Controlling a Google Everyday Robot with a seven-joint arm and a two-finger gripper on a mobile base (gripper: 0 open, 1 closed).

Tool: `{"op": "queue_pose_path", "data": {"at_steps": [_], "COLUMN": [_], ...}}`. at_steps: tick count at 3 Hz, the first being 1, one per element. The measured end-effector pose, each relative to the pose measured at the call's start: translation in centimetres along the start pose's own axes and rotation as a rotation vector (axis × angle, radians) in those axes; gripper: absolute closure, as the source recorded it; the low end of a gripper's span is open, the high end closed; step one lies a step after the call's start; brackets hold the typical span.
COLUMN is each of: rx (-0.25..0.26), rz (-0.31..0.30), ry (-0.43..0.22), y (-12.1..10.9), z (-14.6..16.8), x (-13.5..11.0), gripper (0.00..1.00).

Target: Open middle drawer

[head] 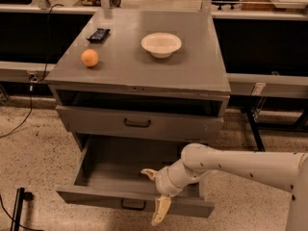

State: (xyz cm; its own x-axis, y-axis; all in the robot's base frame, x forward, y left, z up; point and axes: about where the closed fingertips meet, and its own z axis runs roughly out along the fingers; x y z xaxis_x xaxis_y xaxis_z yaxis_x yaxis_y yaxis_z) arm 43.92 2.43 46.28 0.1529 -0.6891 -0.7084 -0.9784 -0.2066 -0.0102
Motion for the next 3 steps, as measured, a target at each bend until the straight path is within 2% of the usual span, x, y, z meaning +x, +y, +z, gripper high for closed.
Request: {"op": "queue_pose_path", "data": {"at_steps": [1,2,3], "rx": [0.043,0.069,0.124], "rz": [-0.034,-0.017,0.014], "ry": [0.041,0.061,0.045], "y": [-0.6,-2.6,-5.1], "z": [-2.0,-3.2,-4.4], "x": [-1.9,-1.0,1.3], "gripper": [0.01,0.23,0.48]}}
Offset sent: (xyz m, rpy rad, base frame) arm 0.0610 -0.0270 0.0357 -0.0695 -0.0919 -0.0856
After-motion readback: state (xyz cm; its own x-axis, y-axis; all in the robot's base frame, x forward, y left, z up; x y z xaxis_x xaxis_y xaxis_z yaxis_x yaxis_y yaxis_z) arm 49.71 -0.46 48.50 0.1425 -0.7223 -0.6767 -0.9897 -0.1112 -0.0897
